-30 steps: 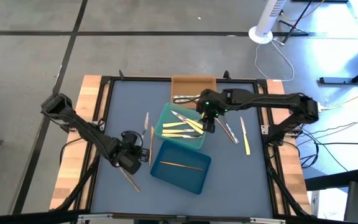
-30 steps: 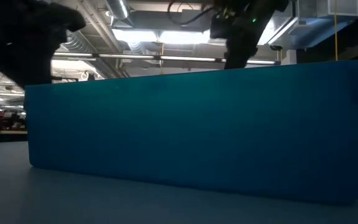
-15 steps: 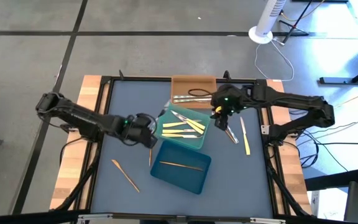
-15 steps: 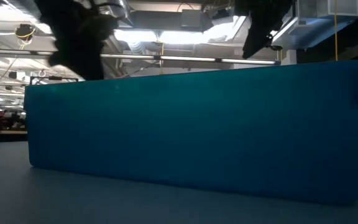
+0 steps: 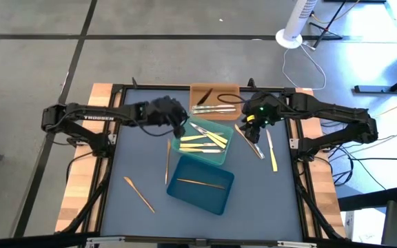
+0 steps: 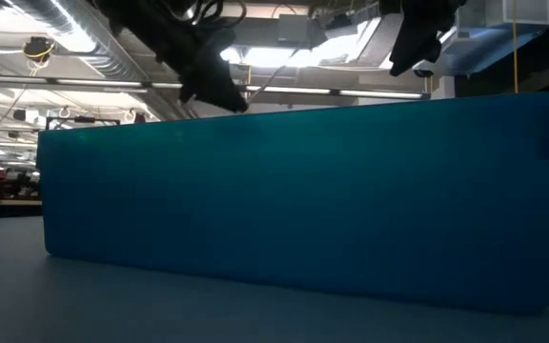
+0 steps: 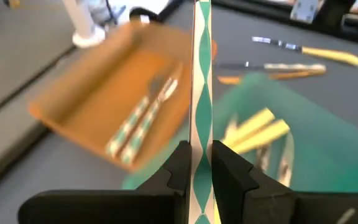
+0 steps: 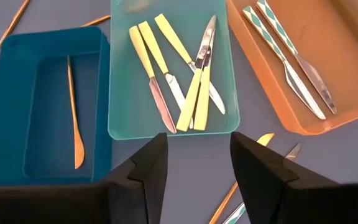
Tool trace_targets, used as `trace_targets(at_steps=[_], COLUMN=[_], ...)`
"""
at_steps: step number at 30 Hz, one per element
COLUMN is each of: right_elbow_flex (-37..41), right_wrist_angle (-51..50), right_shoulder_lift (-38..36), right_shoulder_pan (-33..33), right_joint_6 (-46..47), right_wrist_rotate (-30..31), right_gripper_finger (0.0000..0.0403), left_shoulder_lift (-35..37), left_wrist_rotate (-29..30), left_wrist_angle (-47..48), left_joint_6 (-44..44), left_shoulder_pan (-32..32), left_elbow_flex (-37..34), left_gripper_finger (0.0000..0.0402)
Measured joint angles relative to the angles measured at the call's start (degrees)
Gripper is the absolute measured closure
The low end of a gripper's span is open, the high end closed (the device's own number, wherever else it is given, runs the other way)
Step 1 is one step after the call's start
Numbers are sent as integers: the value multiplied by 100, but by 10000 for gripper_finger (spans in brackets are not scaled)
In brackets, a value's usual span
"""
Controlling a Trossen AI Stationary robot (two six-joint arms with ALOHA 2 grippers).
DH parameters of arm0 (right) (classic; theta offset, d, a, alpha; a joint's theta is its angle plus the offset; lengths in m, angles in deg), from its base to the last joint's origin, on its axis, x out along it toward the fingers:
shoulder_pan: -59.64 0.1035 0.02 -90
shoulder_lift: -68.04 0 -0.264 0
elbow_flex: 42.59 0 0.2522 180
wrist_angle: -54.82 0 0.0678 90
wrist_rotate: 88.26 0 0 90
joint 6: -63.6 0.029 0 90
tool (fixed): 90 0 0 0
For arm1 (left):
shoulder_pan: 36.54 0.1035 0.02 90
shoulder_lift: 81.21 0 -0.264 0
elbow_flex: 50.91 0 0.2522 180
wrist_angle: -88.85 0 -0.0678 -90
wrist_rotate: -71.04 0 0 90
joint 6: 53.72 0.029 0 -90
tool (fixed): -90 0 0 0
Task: Sort silverware by color (type)
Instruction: Put the white and blue knife into the orange bin
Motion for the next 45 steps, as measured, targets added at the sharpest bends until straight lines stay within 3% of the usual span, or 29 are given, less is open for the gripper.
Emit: trace_targets(at_steps=[4, 10, 19, 28, 33, 45], right_elbow_flex=[3, 3, 3, 3, 3, 3], right_wrist_angle=[17, 28, 6, -2, -4, -2], right_shoulder_lift=[1, 3, 3, 5, 5, 5], right_shoulder_pan=[0, 0, 2, 2, 2, 2], right_joint_6=[0, -1, 107, 118, 121, 120], right_wrist_rotate=[2, -1, -15, -17, -17, -17], right_gripper_finger=[239, 239, 239, 239, 239, 239], left_shoulder_lift=[-49, -310, -1695, -3196, -3629, -4060], left_wrist_rotate=[-303, -658, -985, -941, -927, -639], left_wrist_angle=[-527, -525, -66, 1192, 1422, 1452], left_joint_6=[456, 844, 1519, 2457, 2840, 2851], left_shoulder_pan=[432, 872, 1124, 1186, 1186, 1265], left_elbow_flex=[4, 294, 1764, 3375, 3574, 3543], left_gripper_finger=[366, 366, 366, 365, 365, 365])
